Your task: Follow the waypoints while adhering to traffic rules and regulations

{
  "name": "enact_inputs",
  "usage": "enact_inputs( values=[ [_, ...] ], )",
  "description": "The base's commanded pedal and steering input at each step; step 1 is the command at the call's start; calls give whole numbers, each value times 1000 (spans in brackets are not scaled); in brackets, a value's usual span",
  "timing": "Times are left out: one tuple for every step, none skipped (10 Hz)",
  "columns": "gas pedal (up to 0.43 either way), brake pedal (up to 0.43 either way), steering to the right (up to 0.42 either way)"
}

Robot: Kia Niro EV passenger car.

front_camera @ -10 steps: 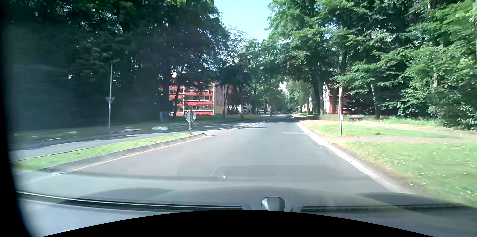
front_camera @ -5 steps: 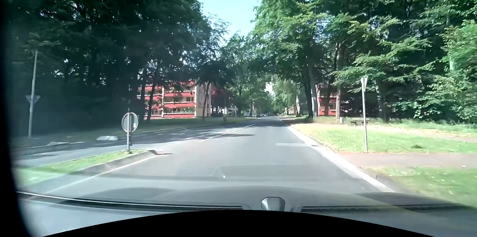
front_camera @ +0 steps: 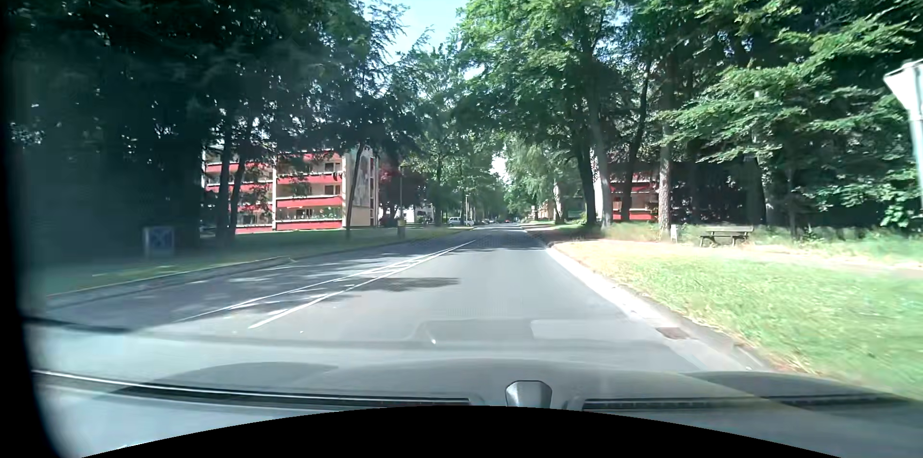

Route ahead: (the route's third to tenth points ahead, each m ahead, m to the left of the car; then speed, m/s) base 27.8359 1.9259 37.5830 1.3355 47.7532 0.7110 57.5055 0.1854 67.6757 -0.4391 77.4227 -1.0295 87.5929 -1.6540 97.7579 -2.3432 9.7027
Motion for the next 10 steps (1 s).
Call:
enact_inputs(
  values=[
    [209, 6, 25],
    [209, 6, 25],
    [209, 6, 22],
    [209, 6, 18],
    [209, 6, 16],
    [209, 6, 13],
    [209, 6, 13],
    [209, 6, 13],
    [220, 6, 12],
    [220, 6, 12]
  ],
)
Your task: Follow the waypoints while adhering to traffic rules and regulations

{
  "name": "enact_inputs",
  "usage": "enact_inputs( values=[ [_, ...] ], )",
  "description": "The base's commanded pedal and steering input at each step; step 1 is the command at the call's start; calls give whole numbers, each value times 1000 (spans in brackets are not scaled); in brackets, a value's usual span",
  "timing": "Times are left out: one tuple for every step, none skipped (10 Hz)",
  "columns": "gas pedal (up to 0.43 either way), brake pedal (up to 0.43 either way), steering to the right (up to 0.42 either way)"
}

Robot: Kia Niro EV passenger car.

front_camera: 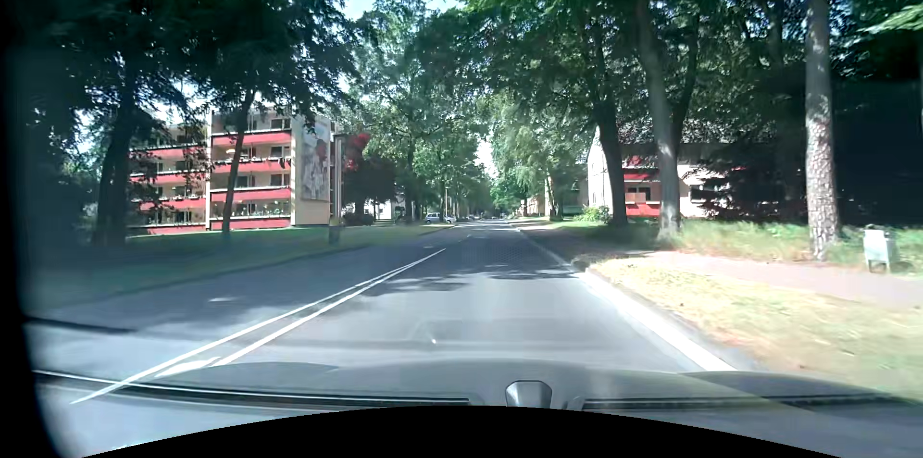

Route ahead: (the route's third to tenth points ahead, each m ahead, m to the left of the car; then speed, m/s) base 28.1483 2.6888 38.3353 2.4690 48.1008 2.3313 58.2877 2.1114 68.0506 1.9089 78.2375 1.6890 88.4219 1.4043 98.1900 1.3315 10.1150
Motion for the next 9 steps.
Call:
enact_inputs(
  values=[
    [220, 6, 11],
    [228, 6, 11],
    [228, 6, 11],
    [228, 6, 11],
    [240, 6, 9],
    [240, 6, 8],
    [240, 6, 6],
    [240, 6, 6],
    [240, 6, 5]
  ],
)
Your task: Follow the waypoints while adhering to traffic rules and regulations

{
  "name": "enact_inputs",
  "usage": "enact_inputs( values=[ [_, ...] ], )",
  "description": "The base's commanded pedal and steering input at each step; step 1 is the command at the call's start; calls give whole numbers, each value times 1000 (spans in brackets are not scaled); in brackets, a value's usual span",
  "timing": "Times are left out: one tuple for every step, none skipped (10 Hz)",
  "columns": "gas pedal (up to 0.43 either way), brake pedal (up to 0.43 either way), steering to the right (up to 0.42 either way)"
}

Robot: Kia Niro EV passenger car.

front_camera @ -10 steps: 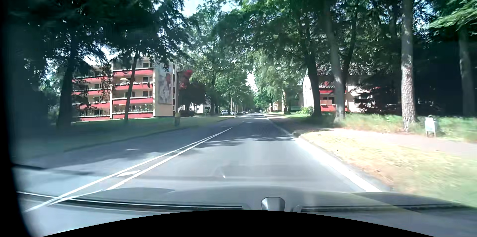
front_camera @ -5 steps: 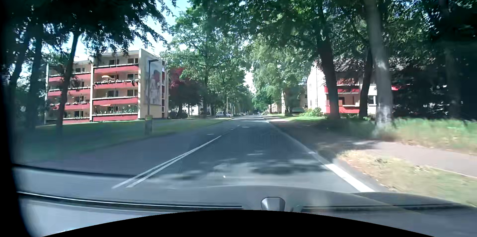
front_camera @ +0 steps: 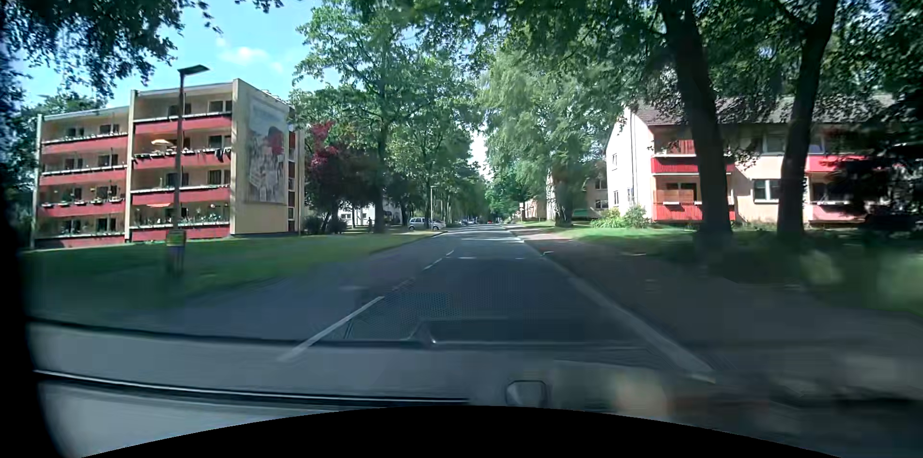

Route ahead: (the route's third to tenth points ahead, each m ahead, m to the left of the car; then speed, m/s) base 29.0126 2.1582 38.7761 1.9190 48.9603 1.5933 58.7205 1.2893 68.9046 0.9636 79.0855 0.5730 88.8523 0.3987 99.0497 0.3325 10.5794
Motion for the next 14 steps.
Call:
enact_inputs(
  values=[
    [248, 6, 5],
    [248, 6, 5],
    [248, 6, 5],
    [248, 6, 4],
    [248, 6, 4],
    [248, 6, 4],
    [248, 6, 3],
    [248, 6, 3],
    [248, 6, 2],
    [260, 6, 2],
    [260, 6, 2],
    [248, 6, 2],
    [240, 6, 1],
    [240, 6, 2]
  ],
)
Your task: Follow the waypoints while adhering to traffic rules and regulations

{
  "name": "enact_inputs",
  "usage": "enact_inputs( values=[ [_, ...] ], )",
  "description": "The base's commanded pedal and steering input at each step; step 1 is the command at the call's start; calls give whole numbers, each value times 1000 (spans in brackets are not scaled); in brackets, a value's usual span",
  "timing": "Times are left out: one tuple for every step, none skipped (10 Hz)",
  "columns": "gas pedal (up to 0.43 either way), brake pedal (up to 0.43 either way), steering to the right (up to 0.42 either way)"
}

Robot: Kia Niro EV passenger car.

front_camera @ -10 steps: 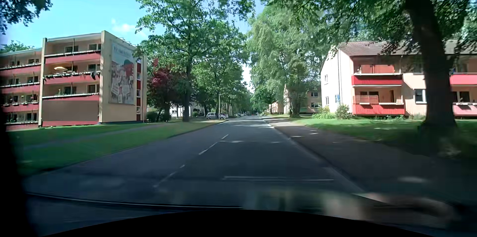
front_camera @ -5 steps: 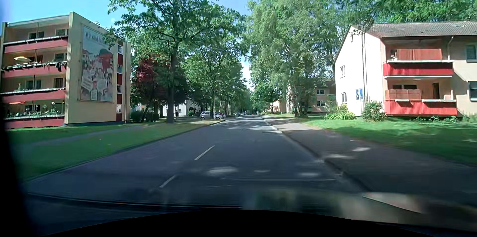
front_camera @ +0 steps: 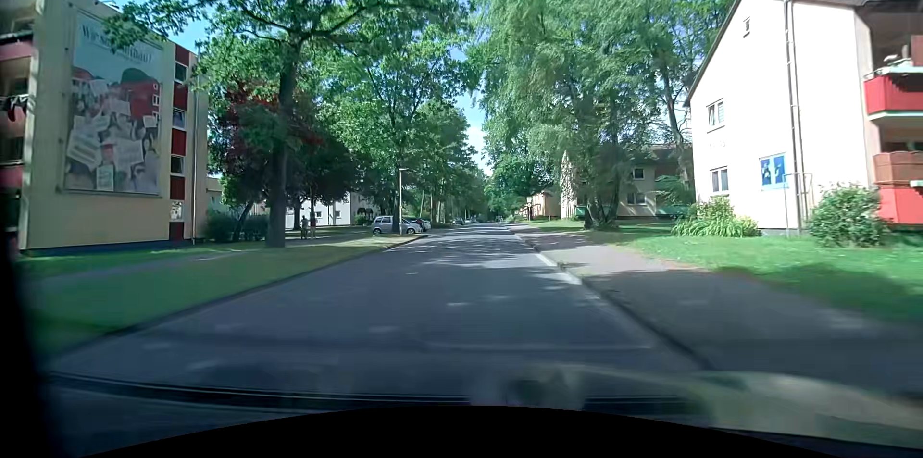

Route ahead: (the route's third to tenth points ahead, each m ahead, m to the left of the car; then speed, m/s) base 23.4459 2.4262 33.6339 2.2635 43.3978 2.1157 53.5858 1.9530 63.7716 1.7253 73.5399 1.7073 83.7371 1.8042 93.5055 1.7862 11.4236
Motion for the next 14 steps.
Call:
enact_inputs(
  values=[
    [240, 6, 1],
    [240, 6, 2],
    [228, 6, 2],
    [220, 6, 2],
    [220, 6, 2],
    [209, 6, 1],
    [197, 6, 2],
    [197, 6, 1],
    [189, 6, 1],
    [189, 6, 2],
    [189, 6, 4],
    [189, 6, 5],
    [189, 6, 5],
    [189, 6, 5]
  ],
)
